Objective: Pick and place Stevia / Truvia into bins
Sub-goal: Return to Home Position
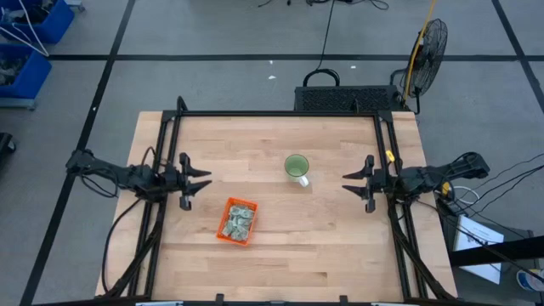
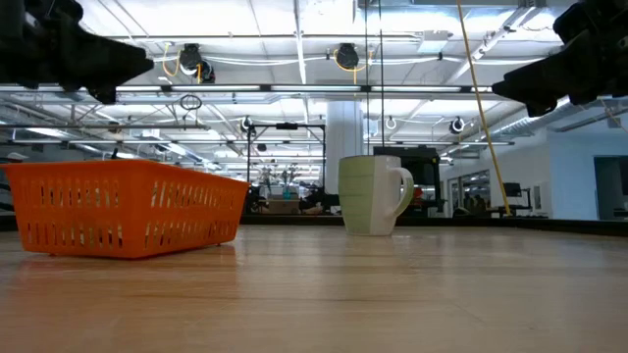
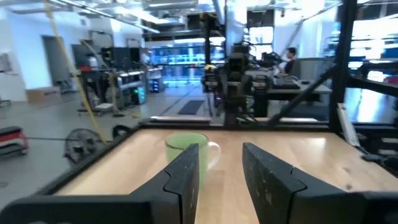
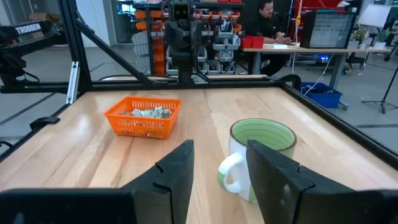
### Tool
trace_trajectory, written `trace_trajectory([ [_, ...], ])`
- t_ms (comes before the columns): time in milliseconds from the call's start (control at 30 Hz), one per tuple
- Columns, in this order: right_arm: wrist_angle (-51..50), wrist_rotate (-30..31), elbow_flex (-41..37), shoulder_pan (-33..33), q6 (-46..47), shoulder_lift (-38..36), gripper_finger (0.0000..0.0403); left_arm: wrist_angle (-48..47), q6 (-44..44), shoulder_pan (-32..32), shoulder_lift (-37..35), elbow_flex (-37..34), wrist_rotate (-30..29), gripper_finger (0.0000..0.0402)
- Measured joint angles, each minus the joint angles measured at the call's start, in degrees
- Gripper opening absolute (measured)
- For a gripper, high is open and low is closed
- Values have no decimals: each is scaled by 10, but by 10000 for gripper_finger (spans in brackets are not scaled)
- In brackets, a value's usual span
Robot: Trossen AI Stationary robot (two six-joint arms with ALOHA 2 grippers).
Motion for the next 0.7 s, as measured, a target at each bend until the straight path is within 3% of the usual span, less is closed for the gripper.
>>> trace_trajectory([
  [200, 49, 0, -21, 0, -11, 0, 142, -12, -41, 0, 1, -15, 7, 129],
  [700, 97, -1, -77, 0, -3, 0, 141, -73, -47, 0, 1, -15, -28, 129],
])
